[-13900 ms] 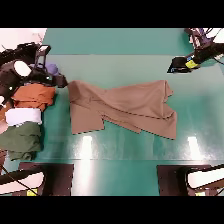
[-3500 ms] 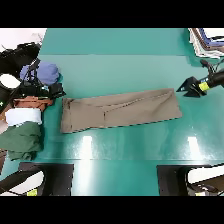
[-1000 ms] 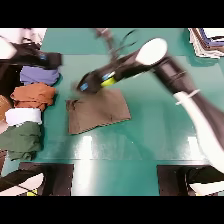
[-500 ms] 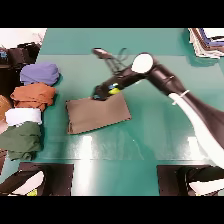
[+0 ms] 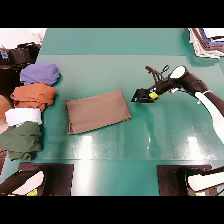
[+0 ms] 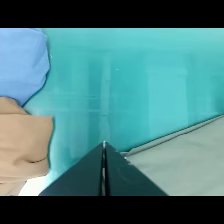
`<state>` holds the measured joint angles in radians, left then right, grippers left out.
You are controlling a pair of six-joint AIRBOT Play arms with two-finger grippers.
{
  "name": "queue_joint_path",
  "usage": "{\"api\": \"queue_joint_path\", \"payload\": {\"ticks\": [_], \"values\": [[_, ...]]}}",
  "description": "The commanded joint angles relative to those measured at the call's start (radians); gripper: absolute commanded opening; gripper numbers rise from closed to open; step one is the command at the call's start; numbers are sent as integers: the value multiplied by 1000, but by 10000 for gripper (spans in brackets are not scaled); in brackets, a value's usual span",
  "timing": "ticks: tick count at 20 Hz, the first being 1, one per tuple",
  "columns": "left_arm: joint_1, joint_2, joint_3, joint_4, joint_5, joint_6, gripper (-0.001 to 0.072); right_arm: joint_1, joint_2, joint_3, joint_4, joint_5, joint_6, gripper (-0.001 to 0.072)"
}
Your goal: Fold the shirts.
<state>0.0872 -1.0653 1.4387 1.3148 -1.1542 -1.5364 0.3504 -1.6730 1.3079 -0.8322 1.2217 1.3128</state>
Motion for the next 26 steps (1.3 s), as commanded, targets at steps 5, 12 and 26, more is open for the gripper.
{"api": "queue_joint_path", "payload": {"ticks": [5,12,26], "values": [[0,-3,-26,-30,10,0,25,128,-266,190,234,81,-41,577],[-8,-3,-26,-129,10,0,23,258,-341,409,227,50,-50,16],[-293,-3,-26,-126,131,-27,23,-634,308,12,-142,-163,74,16]]}}
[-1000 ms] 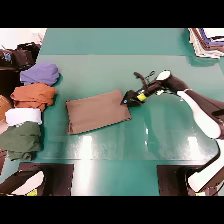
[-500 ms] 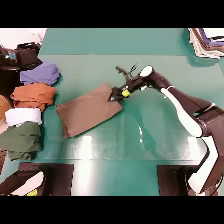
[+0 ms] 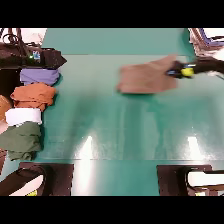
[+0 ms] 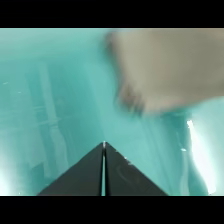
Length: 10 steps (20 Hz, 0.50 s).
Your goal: Fold the shirts.
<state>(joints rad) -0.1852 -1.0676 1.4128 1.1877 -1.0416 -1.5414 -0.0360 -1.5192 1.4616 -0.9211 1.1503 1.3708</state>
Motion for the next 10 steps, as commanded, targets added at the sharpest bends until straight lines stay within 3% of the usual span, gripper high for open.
{"api": "queue_joint_path", "payload": {"ticks": [1,6,10], "values": [[-21,0,0,2,23,-32,23,-357,207,-197,-51,-126,25,15],[-21,0,0,0,53,-60,24,-780,351,-418,-51,-181,61,16],[-21,0,0,0,57,-60,24,-900,399,-550,-88,-199,61,16]]}}
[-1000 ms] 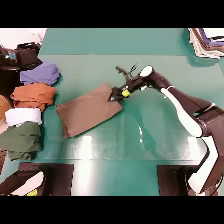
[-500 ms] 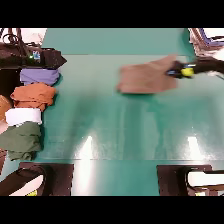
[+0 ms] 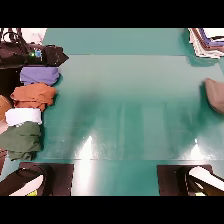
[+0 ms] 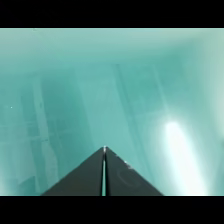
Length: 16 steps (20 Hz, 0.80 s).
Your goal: Fold the shirts.
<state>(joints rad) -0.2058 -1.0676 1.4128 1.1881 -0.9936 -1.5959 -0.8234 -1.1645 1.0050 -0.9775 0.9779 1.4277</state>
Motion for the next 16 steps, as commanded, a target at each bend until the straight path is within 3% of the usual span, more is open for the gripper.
{"api": "queue_joint_path", "payload": {"ticks": [1,5,9,10,11,12,16], "values": [[0,0,0,0,7,-5,24,-115,40,-94,-70,-9,4,16],[0,0,0,0,6,-4,24,-115,-12,-3,-291,139,8,16],[0,0,0,0,5,-2,24,-116,-49,101,-529,234,112,38],[0,0,0,0,6,-2,24,-116,-50,112,-542,233,113,251],[0,0,0,0,6,-2,24,-116,-50,119,-542,229,113,532],[0,0,0,0,6,-2,24,-116,-50,130,-543,227,113,687],[0,0,0,0,6,-2,24,-93,-49,251,-492,276,113,684]]}}
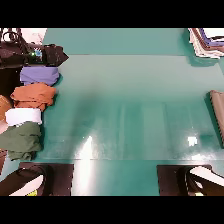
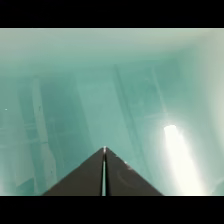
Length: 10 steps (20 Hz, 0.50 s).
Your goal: Fold the shirts.
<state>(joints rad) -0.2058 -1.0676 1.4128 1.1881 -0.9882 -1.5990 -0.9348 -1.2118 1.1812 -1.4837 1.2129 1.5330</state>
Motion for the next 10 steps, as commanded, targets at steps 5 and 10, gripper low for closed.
{"api": "queue_joint_path", "payload": {"ticks": [5,10], "values": [[0,0,0,0,0,1,25,272,1,188,372,158,1,548],[0,0,0,0,31,1,25,686,1,210,410,183,-1,548]]}}
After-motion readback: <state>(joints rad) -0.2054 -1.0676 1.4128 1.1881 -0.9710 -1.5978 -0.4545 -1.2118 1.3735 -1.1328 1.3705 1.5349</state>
